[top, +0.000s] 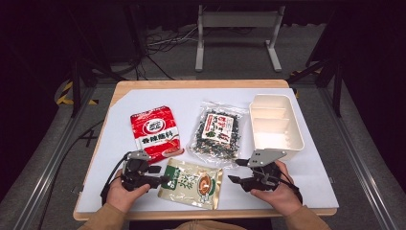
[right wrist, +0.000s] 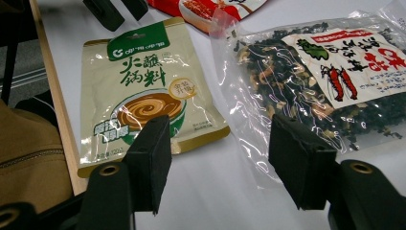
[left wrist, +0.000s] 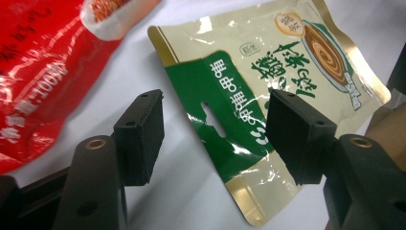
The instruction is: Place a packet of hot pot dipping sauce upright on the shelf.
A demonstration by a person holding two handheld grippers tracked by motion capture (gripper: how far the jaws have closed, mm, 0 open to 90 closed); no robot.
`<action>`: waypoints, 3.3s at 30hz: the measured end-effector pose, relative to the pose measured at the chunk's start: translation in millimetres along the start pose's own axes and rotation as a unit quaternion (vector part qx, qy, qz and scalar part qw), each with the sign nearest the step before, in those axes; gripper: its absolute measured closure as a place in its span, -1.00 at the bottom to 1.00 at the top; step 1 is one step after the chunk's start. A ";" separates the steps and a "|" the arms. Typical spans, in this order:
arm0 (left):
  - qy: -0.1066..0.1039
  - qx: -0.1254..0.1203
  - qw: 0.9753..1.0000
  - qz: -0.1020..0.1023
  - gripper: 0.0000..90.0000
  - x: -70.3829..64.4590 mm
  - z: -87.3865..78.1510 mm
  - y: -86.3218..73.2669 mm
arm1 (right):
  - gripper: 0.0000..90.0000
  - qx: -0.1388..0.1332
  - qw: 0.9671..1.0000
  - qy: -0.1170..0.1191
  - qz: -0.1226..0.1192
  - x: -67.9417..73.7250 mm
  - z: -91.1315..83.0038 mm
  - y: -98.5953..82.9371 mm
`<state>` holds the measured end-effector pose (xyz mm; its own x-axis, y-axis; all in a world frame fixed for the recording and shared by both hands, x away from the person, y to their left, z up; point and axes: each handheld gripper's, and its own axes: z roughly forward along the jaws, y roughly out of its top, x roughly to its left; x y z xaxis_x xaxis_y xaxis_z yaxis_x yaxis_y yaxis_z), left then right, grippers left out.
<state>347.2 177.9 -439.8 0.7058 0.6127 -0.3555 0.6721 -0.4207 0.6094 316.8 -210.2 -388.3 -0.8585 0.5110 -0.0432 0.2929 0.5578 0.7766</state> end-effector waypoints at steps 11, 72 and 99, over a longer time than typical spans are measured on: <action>-0.024 0.015 1.000 -0.006 -0.09 1.2 4.2 -0.3 | -0.15 0.004 1.000 0.004 0.000 1.4 2.9 -0.4; 0.005 -0.011 0.999 -0.037 0.45 -24.8 9.0 -4.5 | -0.23 0.025 0.999 0.027 -0.017 16.3 18.2 -1.1; 0.015 -0.073 0.997 0.033 1.00 -54.0 -34.3 14.2 | 0.04 0.011 0.999 0.021 -0.025 12.8 10.0 1.5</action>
<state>310.9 161.7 -387.7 0.7392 0.6072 -0.2914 0.5829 -0.3600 0.7284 310.5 -196.2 -393.9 -0.8891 0.4546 -0.0537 0.2586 0.5956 0.7605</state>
